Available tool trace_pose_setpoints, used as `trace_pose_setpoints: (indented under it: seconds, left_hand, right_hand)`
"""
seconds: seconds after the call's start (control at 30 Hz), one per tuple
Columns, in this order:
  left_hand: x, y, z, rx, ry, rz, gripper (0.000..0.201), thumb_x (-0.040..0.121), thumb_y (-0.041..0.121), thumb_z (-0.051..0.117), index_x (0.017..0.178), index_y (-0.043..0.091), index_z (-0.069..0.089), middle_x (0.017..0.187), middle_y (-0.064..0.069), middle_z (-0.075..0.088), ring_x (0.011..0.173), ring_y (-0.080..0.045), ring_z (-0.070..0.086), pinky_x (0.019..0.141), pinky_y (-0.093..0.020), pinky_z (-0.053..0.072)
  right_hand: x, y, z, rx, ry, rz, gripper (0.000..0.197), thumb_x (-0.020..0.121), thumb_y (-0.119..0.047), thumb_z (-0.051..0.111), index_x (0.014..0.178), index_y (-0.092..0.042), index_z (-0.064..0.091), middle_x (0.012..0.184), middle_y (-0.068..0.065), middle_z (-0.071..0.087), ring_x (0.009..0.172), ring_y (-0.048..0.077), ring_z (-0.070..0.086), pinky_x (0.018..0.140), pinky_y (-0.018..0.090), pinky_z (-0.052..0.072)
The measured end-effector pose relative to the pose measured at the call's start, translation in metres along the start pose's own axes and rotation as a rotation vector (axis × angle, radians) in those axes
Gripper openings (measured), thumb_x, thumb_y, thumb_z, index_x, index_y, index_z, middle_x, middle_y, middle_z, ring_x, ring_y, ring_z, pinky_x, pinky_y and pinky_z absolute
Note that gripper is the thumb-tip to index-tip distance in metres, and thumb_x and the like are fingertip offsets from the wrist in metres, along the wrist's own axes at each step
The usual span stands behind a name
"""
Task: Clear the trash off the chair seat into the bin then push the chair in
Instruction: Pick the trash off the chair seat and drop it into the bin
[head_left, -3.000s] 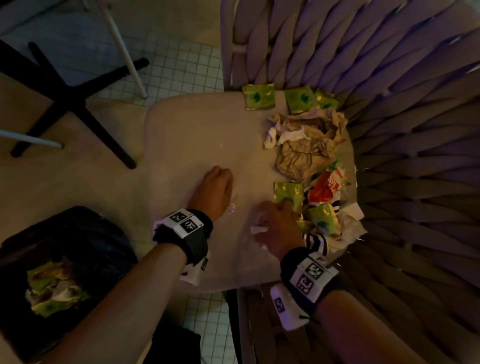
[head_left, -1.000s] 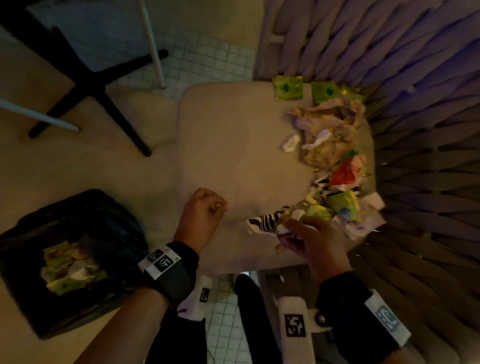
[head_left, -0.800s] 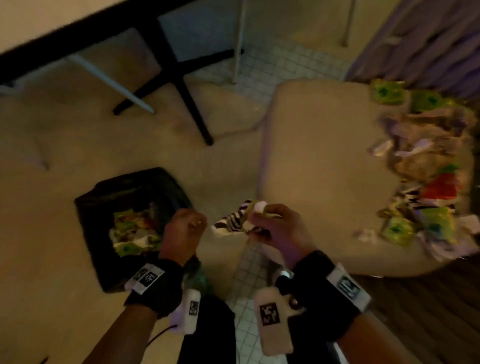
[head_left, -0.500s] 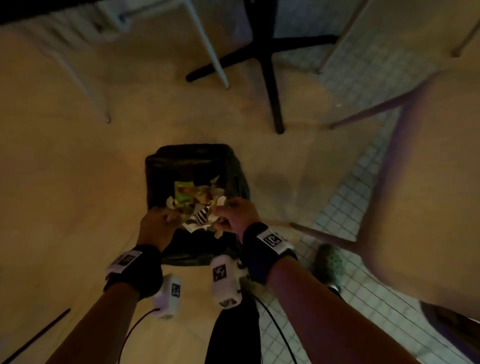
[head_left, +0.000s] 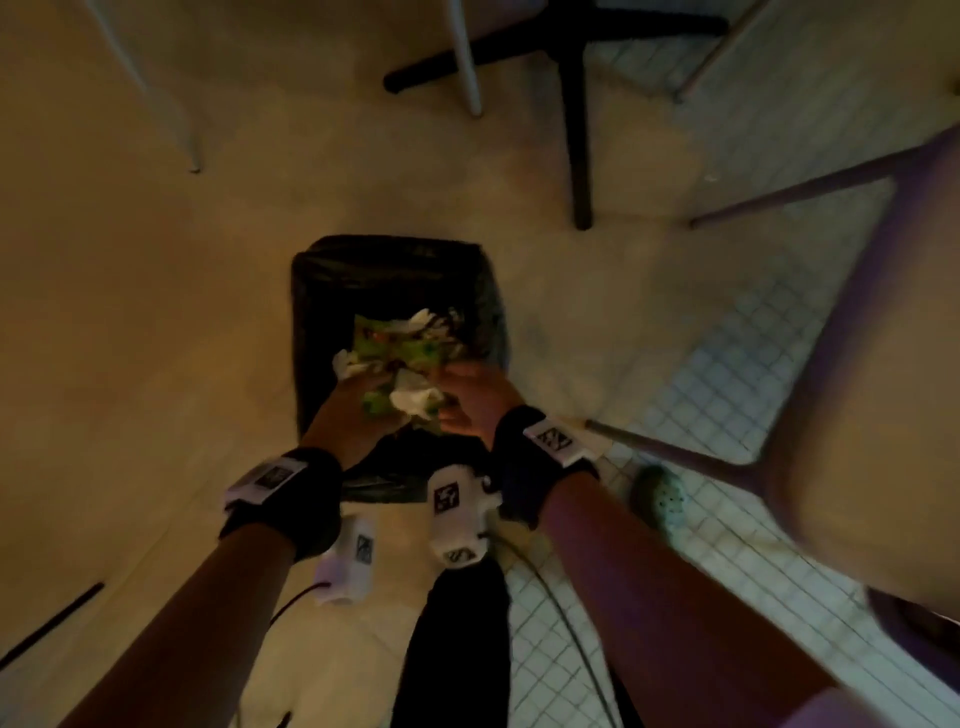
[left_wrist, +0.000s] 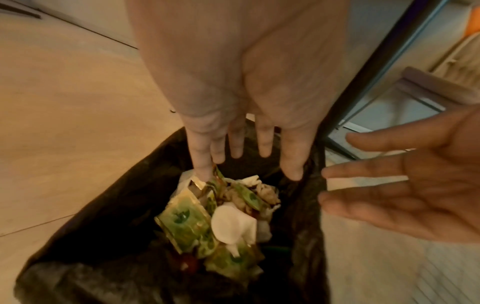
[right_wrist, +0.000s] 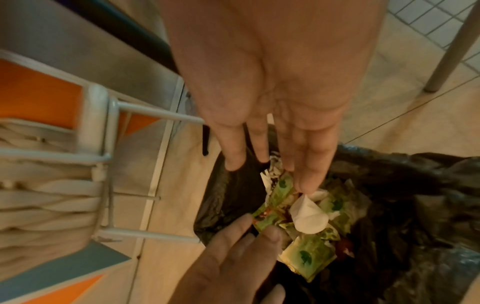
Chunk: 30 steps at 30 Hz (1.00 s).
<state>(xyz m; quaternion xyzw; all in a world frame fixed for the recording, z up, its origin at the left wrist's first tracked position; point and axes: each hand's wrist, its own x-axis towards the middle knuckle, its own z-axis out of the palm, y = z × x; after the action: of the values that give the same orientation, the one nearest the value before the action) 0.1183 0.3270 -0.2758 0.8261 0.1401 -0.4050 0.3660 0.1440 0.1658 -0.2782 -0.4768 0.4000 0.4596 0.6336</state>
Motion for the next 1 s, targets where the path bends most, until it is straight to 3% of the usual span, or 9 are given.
trace_pose_setpoints:
  seconds: [0.13,0.23,0.3,0.5,0.6,0.7,0.77,0.87,1.0]
  left_hand:
    - [-0.014,0.033,0.038,0.049,-0.02,0.141,0.044,0.086,0.022,0.066,0.127,0.014,0.054,0.135,-0.012,0.052,0.125,-0.03,0.049,0.095,-0.034,0.038]
    - [-0.026,0.085,0.08,0.199,-0.086,0.343,0.036,0.085,0.037,0.064,0.117,0.019,0.058,0.12,-0.009,0.057,0.112,-0.028,0.056,0.092,-0.037,0.043]
    - [-0.033,0.129,0.115,0.297,-0.129,0.457,0.032,0.087,0.032,0.061,0.116,0.018,0.059,0.118,-0.006,0.057,0.11,-0.027,0.057,0.092,-0.036,0.044]
    - [-0.045,0.276,0.24,0.424,-0.242,0.796,0.038,0.079,0.04,0.039,0.109,0.027,0.058,0.112,0.009,0.054,0.104,-0.012,0.051,0.085,-0.028,0.048]
    - [-0.057,0.339,0.306,0.56,-0.267,0.933,0.039,0.077,0.035,0.039,0.11,0.024,0.058,0.111,0.0,0.059,0.102,-0.021,0.055,0.081,-0.032,0.053]
    - [-0.069,0.382,0.366,0.703,-0.381,0.939,0.048,0.078,0.036,0.034,0.116,0.018,0.057,0.117,-0.01,0.057,0.105,-0.033,0.056,0.083,-0.041,0.053]
    - [-0.076,0.394,0.399,0.81,-0.438,0.965,0.045,0.078,0.035,0.037,0.115,0.017,0.055,0.116,-0.011,0.054,0.104,-0.033,0.054,0.081,-0.044,0.051]
    - [-0.079,0.395,0.431,0.961,-0.466,0.934,0.029,0.086,0.022,0.046,0.112,0.014,0.054,0.118,-0.013,0.051,0.107,-0.035,0.052,0.082,-0.045,0.046]
    - [-0.075,0.393,0.431,0.957,-0.509,0.862,0.027,0.088,0.015,0.037,0.105,0.009,0.057,0.115,-0.016,0.053,0.106,-0.035,0.055,0.083,-0.042,0.044]
  right_hand:
    - [-0.073,0.009,-0.063,0.078,0.075,-0.138,0.017,0.094,-0.013,0.052,0.11,-0.02,0.053,0.078,0.0,0.057,0.045,-0.002,0.056,0.049,0.015,0.047]
    - [-0.148,0.019,-0.143,0.2,0.182,-0.288,0.011,0.091,-0.007,0.055,0.094,-0.017,0.057,0.07,-0.004,0.061,0.052,0.003,0.059,0.052,0.015,0.047]
    - [-0.195,0.03,-0.209,0.303,0.306,-0.359,0.015,0.091,0.0,0.051,0.094,-0.012,0.059,0.065,-0.005,0.066,0.053,0.007,0.062,0.052,0.017,0.047]
    - [-0.288,0.062,-0.412,0.293,0.921,-0.369,0.008,0.084,0.001,0.058,0.09,-0.004,0.061,0.069,0.009,0.057,0.059,0.019,0.05,0.049,0.023,0.045]
    - [-0.273,0.095,-0.483,0.187,1.084,-0.187,0.052,0.062,-0.025,0.071,0.103,0.005,0.06,0.085,0.018,0.061,0.073,0.026,0.057,0.072,0.037,0.049]
    - [-0.25,0.114,-0.514,0.064,1.096,0.02,0.056,0.078,-0.034,0.072,0.119,0.0,0.056,0.12,0.022,0.06,0.11,0.037,0.058,0.092,0.042,0.046]
    - [-0.239,0.113,-0.517,0.039,1.077,0.04,0.053,0.086,-0.04,0.06,0.122,-0.001,0.055,0.124,0.017,0.058,0.116,0.035,0.055,0.088,0.033,0.042]
    - [-0.228,0.108,-0.513,0.109,1.07,0.073,0.071,0.085,-0.053,0.038,0.125,0.004,0.05,0.128,0.024,0.054,0.119,0.038,0.051,0.096,0.041,0.038]
    - [-0.251,0.102,-0.51,0.069,0.945,-0.008,0.032,0.088,-0.018,0.058,0.113,0.002,0.061,0.117,0.022,0.064,0.11,0.034,0.06,0.086,0.034,0.044]
